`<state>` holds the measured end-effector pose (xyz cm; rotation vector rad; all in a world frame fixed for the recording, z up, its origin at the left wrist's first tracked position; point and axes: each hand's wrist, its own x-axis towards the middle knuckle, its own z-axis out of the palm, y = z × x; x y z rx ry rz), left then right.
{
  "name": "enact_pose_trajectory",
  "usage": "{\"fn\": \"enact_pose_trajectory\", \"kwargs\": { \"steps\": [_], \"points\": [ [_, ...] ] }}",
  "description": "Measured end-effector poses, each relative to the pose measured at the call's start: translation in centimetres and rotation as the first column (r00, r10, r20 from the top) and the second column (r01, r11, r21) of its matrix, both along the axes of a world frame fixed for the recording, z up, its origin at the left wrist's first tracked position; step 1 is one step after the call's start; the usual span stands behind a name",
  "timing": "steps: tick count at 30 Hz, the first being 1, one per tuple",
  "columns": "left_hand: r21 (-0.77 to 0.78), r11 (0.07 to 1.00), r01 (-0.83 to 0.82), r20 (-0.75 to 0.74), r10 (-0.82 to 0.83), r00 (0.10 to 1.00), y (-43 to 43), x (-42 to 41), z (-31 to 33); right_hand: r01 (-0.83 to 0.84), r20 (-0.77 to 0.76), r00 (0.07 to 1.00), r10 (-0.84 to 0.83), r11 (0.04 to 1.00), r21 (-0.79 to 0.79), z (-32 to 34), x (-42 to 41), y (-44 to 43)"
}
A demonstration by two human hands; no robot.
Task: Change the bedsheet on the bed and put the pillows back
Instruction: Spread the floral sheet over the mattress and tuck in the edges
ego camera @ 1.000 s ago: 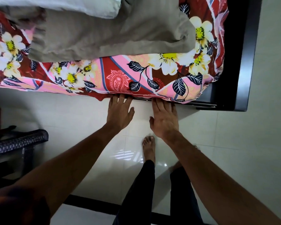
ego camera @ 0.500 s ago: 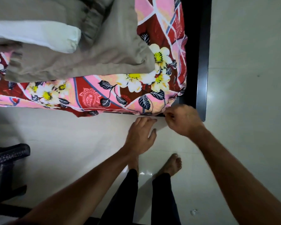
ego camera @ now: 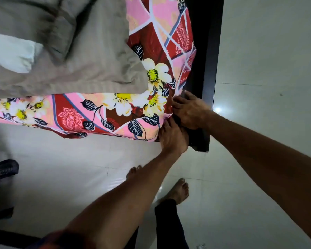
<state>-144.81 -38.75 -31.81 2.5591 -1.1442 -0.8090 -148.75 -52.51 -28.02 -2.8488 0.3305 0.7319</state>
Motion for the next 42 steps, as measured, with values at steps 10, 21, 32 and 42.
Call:
{"fn": "enact_pose_trajectory", "kwargs": {
  "steps": [10,21,32,42],
  "points": [
    [-0.148,0.989,0.02,0.047,-0.013,0.999,0.4,-0.2,-0.5,0.001,-0.111,0.994,0.019,0.984,0.175,-2.1,2.8,-1.9],
    [0.003,0.985,-0.17,0.001,0.17,0.985,-2.8,-0.7,-1.9,-0.052,-0.008,0.999,0.053,0.993,0.108,0.7,-0.4,-2.4],
    [-0.102,0.984,0.145,0.029,-0.143,0.989,7.9,-0.4,0.6,-0.118,-0.15,0.981,0.125,0.992,0.052,-3.4,1.7,-0.6],
    [0.049,0.995,0.091,0.124,-0.096,0.988,4.3,2.0,-0.7,-0.099,-0.118,0.987,0.106,0.993,0.067,-2.7,3.2,0.0]
  ]
}}
